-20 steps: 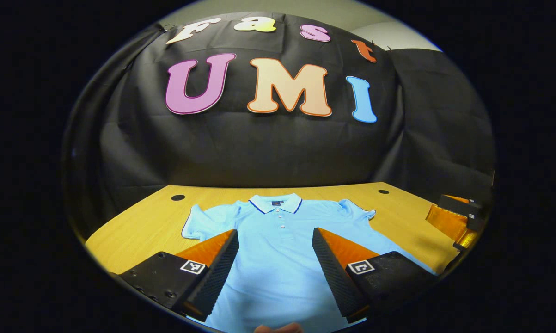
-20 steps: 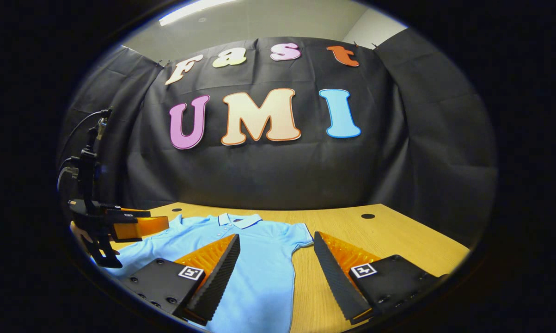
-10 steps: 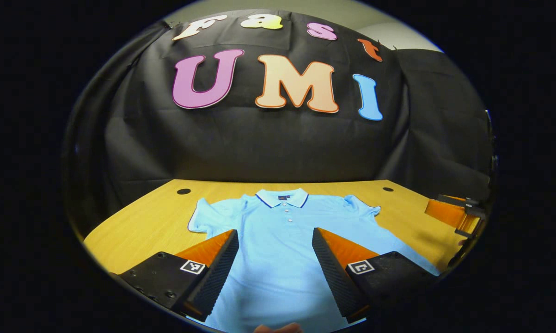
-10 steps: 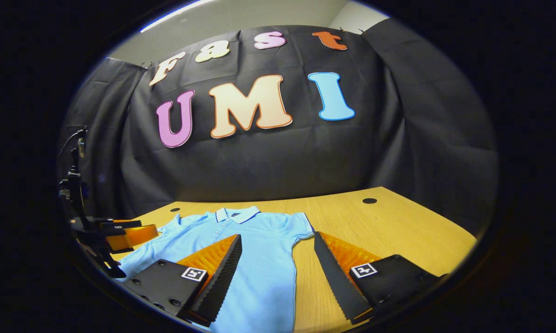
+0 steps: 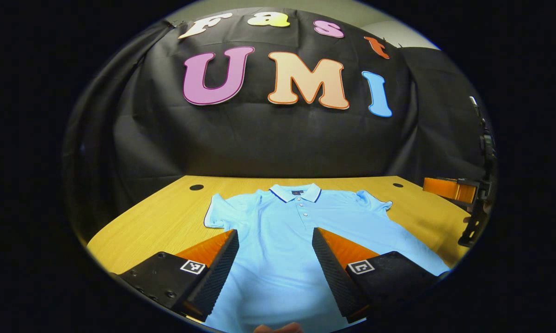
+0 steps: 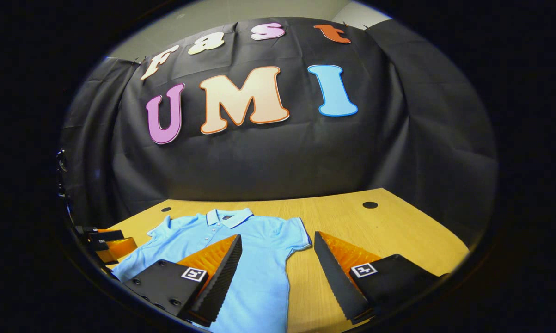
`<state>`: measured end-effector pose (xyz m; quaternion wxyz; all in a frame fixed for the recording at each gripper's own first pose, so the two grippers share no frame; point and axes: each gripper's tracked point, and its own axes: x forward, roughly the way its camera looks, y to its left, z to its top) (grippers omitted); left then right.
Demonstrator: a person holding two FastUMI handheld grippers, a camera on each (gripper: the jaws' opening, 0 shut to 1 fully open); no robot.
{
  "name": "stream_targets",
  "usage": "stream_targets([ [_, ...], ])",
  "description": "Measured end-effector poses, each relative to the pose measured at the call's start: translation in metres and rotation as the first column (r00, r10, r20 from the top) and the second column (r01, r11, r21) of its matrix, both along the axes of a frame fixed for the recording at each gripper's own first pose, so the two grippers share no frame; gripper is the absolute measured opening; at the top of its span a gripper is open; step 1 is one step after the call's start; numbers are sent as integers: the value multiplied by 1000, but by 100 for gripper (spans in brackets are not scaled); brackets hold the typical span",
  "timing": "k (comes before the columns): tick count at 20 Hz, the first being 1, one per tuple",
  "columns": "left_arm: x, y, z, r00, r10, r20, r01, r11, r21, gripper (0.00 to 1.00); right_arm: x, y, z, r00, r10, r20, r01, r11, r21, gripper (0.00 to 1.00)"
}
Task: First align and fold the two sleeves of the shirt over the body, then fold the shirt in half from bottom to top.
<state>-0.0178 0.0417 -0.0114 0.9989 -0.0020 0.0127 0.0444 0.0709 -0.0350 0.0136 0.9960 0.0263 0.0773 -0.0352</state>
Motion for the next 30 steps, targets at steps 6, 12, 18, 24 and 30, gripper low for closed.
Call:
stream_targets([
  [6, -9, 5, 8, 1000, 11, 26, -11, 1000, -9, 95, 23, -24, -6, 996, -33, -86, 32, 999, -15, 97],
  [12, -21, 17, 6, 998, 53, 24, -53, 998, -23, 95, 55, -34, -36, 975, -17, -220, 11, 1000, -26, 97],
  [18, -31, 22, -1, 998, 64, 7, -63, 997, -50, 95, 99, -38, -79, 921, 4, -391, -19, 999, -34, 97],
  [24, -32, 21, -2, 998, 55, 2, -55, 997, -44, 96, 139, -35, -111, 874, 0, -486, -22, 999, -40, 97],
  [30, -33, 19, -3, 999, 42, -2, -42, 998, -41, 95, 145, -47, -130, 844, -6, -537, 15, 1000, 12, 97],
])
